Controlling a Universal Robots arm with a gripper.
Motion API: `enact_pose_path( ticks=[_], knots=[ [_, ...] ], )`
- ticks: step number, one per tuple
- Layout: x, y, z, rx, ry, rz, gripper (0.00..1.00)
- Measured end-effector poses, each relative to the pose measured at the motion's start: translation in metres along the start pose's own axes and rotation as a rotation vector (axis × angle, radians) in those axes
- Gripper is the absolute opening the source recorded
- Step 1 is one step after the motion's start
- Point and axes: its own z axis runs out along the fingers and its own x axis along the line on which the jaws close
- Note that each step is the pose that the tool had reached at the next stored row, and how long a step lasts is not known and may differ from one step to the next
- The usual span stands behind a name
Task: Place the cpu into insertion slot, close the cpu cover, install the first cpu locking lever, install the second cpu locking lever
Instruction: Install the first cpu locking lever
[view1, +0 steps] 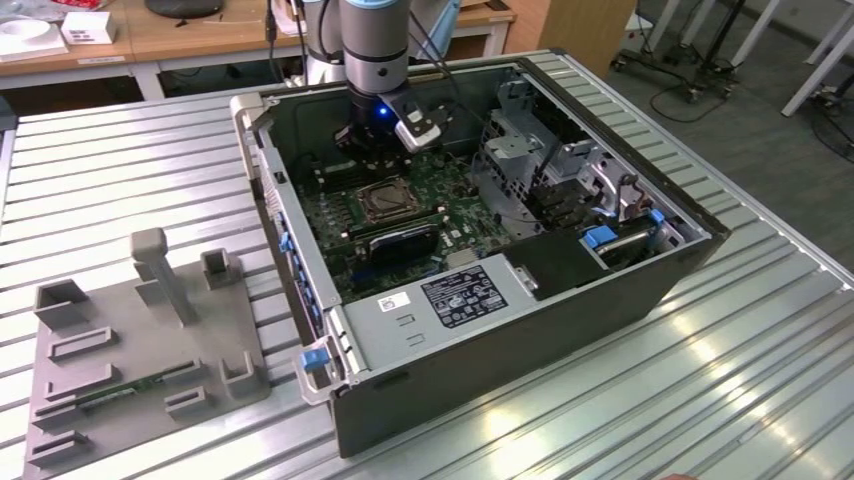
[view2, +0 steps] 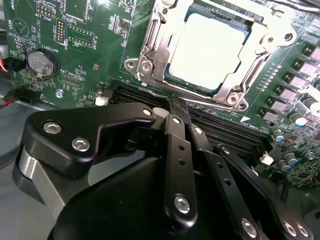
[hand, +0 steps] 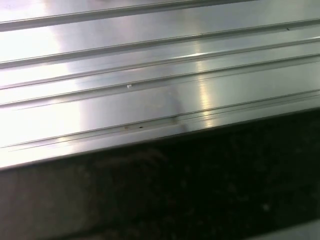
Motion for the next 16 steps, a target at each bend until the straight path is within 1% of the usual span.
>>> enact_pose_path(
  ticks=[9, 16],
  knots=[
    [-0.0001, 0.0001, -0.0009, 0.0008, -0.001, 0.01, 0.11],
    [-0.0001, 0.0002, -0.002, 0.0026, -0.0035, 0.034, 0.11]
  ],
)
